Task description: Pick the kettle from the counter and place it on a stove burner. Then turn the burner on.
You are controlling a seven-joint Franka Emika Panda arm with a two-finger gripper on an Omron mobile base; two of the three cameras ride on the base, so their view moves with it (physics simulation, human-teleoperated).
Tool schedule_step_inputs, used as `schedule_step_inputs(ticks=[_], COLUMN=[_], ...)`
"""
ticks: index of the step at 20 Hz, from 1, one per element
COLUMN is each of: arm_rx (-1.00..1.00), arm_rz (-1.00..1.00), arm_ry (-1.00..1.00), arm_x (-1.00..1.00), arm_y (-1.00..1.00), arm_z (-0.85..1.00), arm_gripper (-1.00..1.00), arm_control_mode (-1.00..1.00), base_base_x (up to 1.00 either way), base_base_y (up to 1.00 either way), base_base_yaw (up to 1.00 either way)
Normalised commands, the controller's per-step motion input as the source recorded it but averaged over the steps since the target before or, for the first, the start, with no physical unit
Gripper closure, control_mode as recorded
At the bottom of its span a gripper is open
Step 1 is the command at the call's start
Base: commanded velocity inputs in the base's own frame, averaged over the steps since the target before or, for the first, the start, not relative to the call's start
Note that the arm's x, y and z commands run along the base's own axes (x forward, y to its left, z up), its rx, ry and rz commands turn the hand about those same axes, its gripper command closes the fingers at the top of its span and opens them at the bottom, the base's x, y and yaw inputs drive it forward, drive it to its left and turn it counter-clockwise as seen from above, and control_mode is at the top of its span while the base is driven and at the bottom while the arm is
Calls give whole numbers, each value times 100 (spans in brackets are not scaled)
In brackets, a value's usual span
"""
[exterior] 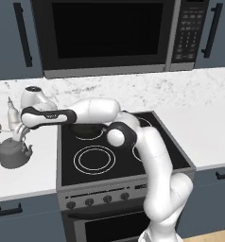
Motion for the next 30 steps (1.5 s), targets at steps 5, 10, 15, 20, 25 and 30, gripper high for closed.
schedule_step_inputs(ticks=[5, 10, 15, 20, 25, 30], arm_rx=[0, 0, 0, 0, 0, 0], arm_rz=[0, 0, 0, 0, 0, 0], arm_ry=[0, 0, 0, 0, -4, -5], arm_x=[8, 0, 0, 0, -6, -30], arm_y=[23, 7, 0, 0, 0, -2], arm_z=[-1, -1, 0, 0, 0, 0], arm_gripper=[-100, -100, 100, 100, 100, 100], arm_control_mode=[-100, -100, -100, -100, -100, -100], base_base_x=[0, 0, 0, 0, 0, 0], base_base_y=[0, 0, 0, 0, 0, 0], base_base_yaw=[0, 0, 0, 0, 0, 0])
